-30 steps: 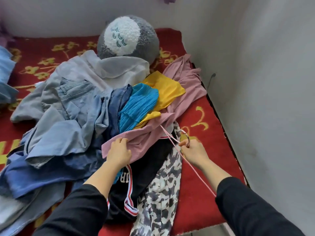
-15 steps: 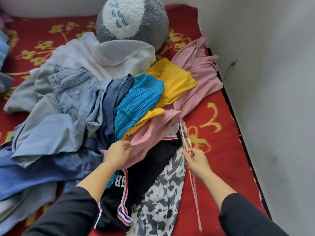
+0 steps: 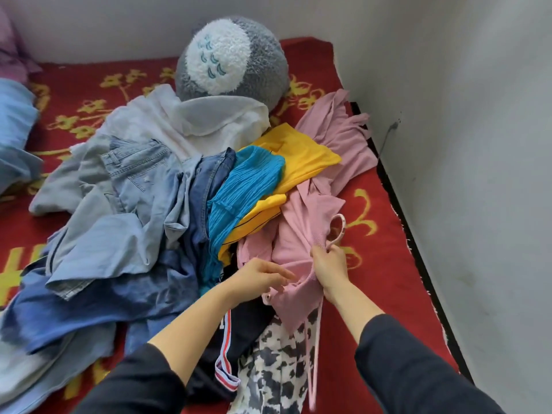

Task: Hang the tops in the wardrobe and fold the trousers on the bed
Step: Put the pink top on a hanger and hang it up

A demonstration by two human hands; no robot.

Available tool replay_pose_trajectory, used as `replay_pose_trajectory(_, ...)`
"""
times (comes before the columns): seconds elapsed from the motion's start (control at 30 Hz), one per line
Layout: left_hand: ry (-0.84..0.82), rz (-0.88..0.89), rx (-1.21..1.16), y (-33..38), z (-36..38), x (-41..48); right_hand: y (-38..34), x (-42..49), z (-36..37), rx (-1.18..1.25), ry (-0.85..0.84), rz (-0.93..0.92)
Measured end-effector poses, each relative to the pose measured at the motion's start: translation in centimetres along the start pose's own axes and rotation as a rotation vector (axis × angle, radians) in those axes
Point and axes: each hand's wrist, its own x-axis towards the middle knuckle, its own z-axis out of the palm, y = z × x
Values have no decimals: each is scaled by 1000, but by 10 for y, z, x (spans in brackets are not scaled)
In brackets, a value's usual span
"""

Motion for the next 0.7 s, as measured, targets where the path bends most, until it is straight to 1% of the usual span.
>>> replay_pose_trajectory(0.1,399,74,127,27,-18,-2,-22,-18,-22,-77,-12,-197)
replay_pose_trajectory(0.13,494,103,163,37,-23,-3,-29,-24,-29,-98,-22,-249)
replay_pose_trajectory(0.2,562,204,255,59,-28,-4,-40,-37,-43,-133,-46,-341)
replay_pose_trajectory(0.33,521,402,519,101,-24,-4,-68,-72,-75,-318,-135,-467)
replay_pose_trajectory(0.4,430,527,617,119,-17,-2,-84,-96,-90,-387,-168,-530)
replay_pose_trajectory(0.47,331,650,742,134,-8,-1,-100,-121,-107,-402,-176,-560)
replay_pose_trajectory(0.5,309,683,788,140,-4,-4,-107,-130,-114,-410,-187,-563)
replay_pose_trajectory(0.53,299,723,810,147,0,-8,-113,-140,-124,-430,-196,-571)
replay_pose_trajectory(0.6,301,748,844,159,8,-21,-125,-155,-143,-485,-199,-566)
replay_pose_trajectory(0.7,369,793,936,180,10,-47,-154,-170,-173,-541,-159,-571)
